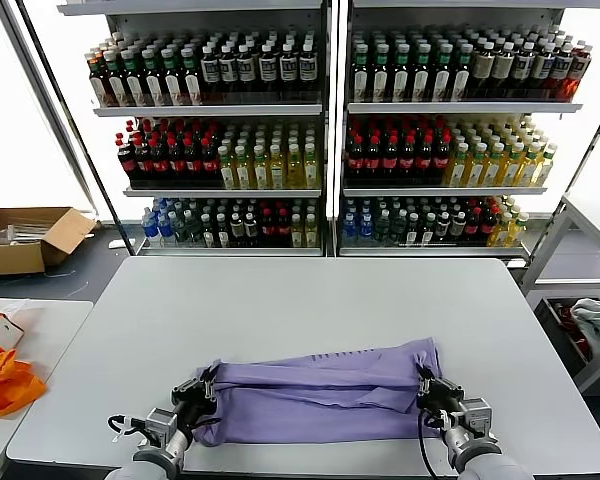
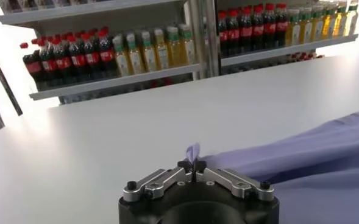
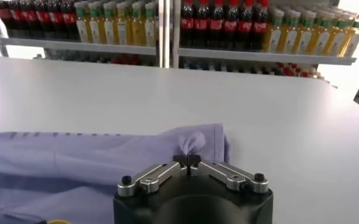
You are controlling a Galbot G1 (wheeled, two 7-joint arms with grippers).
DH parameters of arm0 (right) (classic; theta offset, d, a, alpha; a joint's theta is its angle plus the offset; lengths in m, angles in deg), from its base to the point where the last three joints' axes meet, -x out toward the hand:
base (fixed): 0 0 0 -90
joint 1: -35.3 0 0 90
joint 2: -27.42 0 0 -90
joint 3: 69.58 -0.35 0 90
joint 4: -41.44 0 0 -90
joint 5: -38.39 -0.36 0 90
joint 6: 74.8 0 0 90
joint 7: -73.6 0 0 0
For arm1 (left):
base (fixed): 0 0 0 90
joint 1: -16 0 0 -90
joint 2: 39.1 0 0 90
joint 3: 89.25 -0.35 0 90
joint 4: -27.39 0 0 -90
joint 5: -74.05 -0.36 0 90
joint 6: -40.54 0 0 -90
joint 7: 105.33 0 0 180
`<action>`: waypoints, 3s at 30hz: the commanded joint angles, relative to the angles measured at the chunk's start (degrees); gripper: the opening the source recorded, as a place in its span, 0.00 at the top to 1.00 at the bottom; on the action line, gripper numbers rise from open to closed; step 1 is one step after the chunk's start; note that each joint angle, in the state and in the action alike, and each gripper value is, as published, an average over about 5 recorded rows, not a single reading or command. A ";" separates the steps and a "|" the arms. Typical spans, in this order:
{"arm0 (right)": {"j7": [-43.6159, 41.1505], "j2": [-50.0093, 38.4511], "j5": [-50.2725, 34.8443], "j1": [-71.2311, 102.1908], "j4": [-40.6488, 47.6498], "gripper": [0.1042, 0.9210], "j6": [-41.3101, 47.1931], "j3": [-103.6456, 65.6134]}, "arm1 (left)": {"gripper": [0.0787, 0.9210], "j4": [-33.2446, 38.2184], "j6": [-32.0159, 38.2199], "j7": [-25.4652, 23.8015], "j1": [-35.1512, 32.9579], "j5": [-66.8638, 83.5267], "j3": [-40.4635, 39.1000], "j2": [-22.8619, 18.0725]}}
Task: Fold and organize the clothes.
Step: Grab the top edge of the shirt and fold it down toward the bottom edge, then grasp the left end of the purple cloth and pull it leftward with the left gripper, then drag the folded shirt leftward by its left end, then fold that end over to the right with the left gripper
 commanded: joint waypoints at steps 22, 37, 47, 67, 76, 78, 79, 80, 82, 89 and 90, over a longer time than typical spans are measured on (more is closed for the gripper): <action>0.69 -1.19 8.46 3.37 -7.15 0.32 -1.99 -1.69 | 0.24 5.76 -1.80 3.26 -3.13 -6.22 2.95 -2.36; 1.67 -1.48 4.62 3.02 -13.01 0.12 -2.17 -3.33 | 0.12 4.89 -6.50 6.05 -2.92 9.12 2.96 -3.69; 1.79 -1.69 4.09 2.45 -12.32 0.12 -2.56 -2.85 | 0.40 3.29 -7.62 6.37 -3.50 11.65 2.41 -4.71; 1.71 -2.29 2.24 -1.53 -9.10 0.12 -2.48 -2.44 | 0.98 1.75 -4.13 3.03 -4.75 6.31 2.54 -5.03; 1.74 -3.15 0.99 -4.46 -7.59 0.12 -2.44 -1.82 | 0.98 4.36 -2.35 3.15 -4.02 7.22 12.36 -0.38; 1.80 -3.57 0.49 -5.49 -7.03 0.12 -2.46 -1.90 | 0.98 5.51 -2.58 3.03 -4.00 7.43 15.37 1.73; 1.83 -3.81 0.28 -6.13 -6.74 0.12 -2.46 -1.92 | 0.98 5.95 -2.74 2.98 -3.92 7.65 17.19 3.00; 1.84 -4.00 0.22 -6.58 -6.62 0.12 -2.41 -1.89 | 0.98 6.26 -2.88 2.96 -3.81 7.97 18.83 4.18; 1.83 -4.27 0.22 -7.31 -6.60 0.12 -2.35 -1.83 | 0.98 6.12 -3.26 2.98 -3.56 9.33 23.09 7.06; 1.97 -4.22 0.13 -7.82 -6.82 0.12 -2.52 -1.50 | 0.98 -0.04 -3.61 2.96 -3.44 14.39 36.15 17.79; 2.01 -4.12 0.16 -7.76 -6.80 0.12 -2.59 -1.39 | 0.98 -0.87 -3.73 2.96 -3.21 15.02 37.42 19.10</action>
